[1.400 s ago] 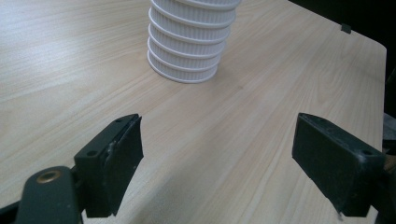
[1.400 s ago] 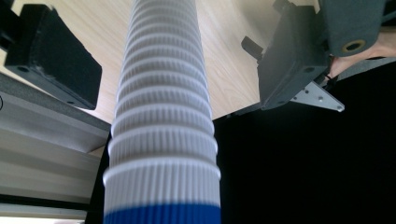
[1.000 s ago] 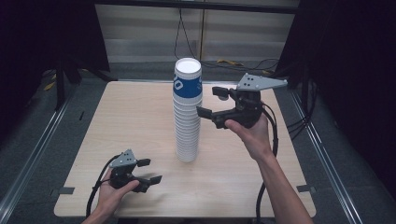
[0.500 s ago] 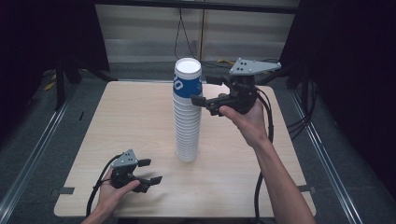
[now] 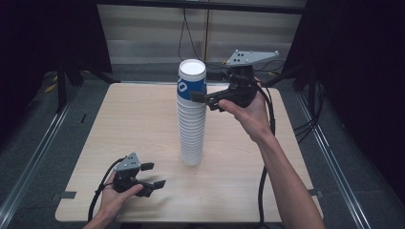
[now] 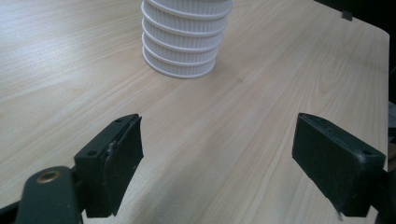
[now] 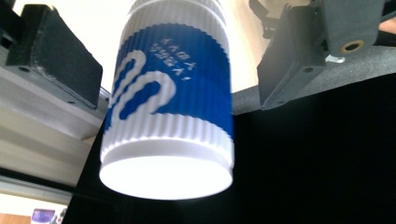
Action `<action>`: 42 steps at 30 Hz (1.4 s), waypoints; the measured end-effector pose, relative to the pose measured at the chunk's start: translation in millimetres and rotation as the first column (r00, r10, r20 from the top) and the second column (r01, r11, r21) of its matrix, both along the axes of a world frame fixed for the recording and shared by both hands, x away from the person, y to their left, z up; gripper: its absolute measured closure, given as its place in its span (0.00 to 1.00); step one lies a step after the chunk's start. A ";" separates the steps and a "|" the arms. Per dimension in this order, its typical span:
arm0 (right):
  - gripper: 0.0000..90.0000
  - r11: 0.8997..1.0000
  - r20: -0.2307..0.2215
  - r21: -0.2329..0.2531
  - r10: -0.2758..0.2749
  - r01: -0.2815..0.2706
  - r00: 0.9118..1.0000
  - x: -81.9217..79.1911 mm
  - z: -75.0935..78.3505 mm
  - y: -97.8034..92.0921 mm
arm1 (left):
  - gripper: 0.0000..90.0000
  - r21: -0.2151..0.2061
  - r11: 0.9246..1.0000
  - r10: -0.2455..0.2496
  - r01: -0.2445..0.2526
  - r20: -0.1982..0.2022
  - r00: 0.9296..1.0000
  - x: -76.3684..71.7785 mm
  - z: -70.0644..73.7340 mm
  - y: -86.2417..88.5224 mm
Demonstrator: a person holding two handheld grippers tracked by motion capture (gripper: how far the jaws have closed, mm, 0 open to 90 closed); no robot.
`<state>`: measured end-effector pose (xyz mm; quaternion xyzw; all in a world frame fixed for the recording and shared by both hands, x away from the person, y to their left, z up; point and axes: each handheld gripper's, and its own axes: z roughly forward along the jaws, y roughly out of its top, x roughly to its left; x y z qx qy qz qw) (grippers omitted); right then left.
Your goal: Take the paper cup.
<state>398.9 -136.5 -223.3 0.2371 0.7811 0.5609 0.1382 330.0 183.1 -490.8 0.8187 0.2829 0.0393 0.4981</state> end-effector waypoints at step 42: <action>0.28 0.999 0.020 0.043 0.011 -0.012 1.000 22.0 7.4 23.6 | 0.18 0.019 1.000 -0.023 0.023 -0.010 1.000 -0.8 -3.5 -3.9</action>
